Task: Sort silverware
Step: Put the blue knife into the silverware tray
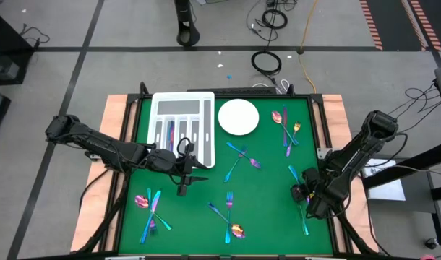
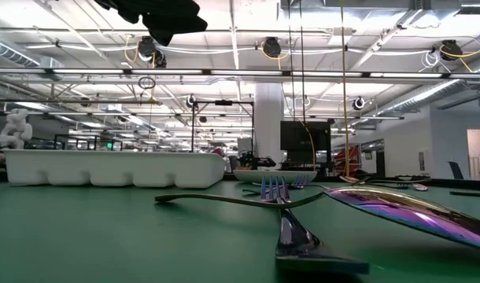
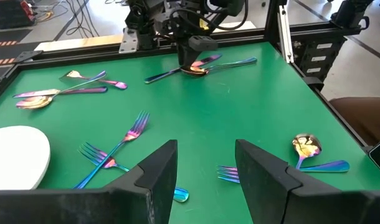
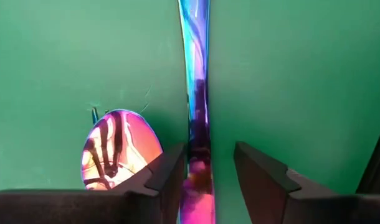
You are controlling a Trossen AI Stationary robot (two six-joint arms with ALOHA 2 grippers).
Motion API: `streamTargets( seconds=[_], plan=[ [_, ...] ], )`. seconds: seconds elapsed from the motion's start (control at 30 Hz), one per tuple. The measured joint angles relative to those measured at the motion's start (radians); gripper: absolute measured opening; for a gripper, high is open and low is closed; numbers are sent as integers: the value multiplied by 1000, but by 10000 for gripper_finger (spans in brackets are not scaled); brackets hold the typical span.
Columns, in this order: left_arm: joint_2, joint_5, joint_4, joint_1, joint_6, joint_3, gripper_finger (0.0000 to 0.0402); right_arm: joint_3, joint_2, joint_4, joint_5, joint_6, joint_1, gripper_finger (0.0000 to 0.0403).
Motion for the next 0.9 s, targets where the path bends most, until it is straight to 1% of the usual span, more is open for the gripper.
streamTargets(
  seconds=[0.1,0.23,0.43,0.57,0.77,0.83,0.9],
  plan=[
    [0,0,0,0,0,0,164,0,12,23,6,-43,0,135],
    [0,0,0,0,0,0,164,2,27,33,16,-48,-2,133],
    [0,0,0,0,0,0,164,5,71,30,-21,-65,-2,124],
    [0,0,0,0,0,0,164,5,78,28,-27,-66,-2,90],
    [0,0,0,0,0,0,164,17,79,16,-32,-64,-2,16],
    [0,0,0,0,0,0,164,37,81,-1,-29,-60,-2,9],
    [0,0,0,0,0,0,164,56,82,-31,-18,-39,-2,12]
  ],
)
